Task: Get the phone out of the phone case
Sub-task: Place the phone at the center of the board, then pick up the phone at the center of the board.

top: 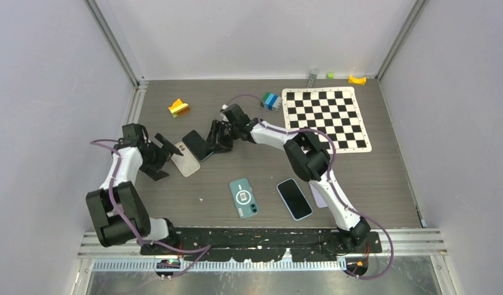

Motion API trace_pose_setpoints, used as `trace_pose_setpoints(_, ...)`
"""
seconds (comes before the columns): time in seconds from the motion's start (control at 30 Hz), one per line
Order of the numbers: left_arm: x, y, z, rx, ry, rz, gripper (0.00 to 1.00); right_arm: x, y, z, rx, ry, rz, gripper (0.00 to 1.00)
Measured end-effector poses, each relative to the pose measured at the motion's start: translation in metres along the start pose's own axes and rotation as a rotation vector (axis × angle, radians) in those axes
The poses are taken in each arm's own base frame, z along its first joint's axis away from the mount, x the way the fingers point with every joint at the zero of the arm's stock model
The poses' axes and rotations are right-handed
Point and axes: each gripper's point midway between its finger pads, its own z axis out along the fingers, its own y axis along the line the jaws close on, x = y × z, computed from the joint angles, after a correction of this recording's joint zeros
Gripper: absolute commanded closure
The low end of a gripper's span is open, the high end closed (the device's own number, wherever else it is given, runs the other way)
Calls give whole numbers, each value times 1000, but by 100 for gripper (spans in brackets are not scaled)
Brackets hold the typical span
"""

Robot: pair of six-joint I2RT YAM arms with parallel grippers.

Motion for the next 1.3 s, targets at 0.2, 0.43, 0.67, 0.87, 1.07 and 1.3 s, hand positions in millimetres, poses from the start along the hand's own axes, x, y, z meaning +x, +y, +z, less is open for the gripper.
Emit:
trace_pose_setpoints(0.2, 0, -11, -29, 58, -72, 46, 0, -8, -4, -28, 156, -62, -47, 16)
trace_pose_setpoints(0.43, 8, -28, -41, 147, -60, 99, 0, -2, -16, -77, 332, -91, -113, 8)
trace_pose_setpoints(0.67, 25, -57, -52, 268, -48, 225, 0, 23, -10, -146, 466, -163, -258, 5)
trace_pose_setpoints(0.87, 36, -69, -48, 334, -36, 297, 0, 108, -22, -141, 629, -66, -485, 4)
trace_pose_setpoints(1.07, 43, -57, -37, 320, -19, 318, 0, 175, -44, -138, 728, 47, -597, 1)
trace_pose_setpoints(1.3, 46, -52, -35, 317, -29, 326, 0, 178, -69, -145, 791, 46, -545, 0)
